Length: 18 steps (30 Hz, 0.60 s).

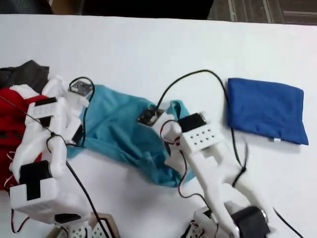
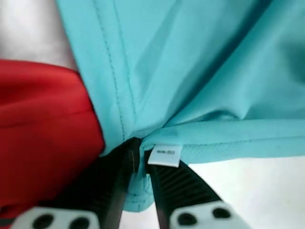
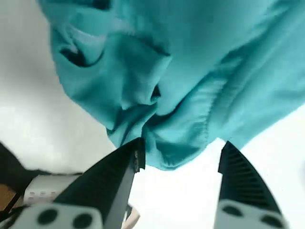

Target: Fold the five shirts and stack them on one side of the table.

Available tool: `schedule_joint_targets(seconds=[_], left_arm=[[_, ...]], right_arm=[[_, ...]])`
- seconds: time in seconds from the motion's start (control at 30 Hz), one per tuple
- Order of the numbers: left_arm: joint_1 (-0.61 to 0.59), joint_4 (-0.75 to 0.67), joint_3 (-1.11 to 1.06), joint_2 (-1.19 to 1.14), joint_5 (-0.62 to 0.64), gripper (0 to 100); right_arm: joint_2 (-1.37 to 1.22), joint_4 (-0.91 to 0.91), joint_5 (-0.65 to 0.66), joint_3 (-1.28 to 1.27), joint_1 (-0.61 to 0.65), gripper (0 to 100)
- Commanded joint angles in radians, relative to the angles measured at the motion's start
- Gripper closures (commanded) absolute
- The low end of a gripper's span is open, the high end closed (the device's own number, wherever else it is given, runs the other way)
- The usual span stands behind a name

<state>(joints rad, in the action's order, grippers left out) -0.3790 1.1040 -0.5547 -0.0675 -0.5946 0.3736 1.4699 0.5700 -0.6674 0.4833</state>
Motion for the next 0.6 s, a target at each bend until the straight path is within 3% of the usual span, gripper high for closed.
schedule_joint_targets(seconds=[0.0,0.23,0.57], left_arm=[[-0.003,-0.012,0.004,0.003,0.012,97],[-0.002,-0.014,0.007,0.003,0.012,97],[-0.002,-0.014,-0.001,0.003,0.012,97]], right_arm=[[0.090,-0.002,0.009,0.040,0.022,74.7],[0.008,-0.045,0.009,0.038,0.213,74.7],[-0.275,-0.219,0.009,0.044,0.220,74.8]])
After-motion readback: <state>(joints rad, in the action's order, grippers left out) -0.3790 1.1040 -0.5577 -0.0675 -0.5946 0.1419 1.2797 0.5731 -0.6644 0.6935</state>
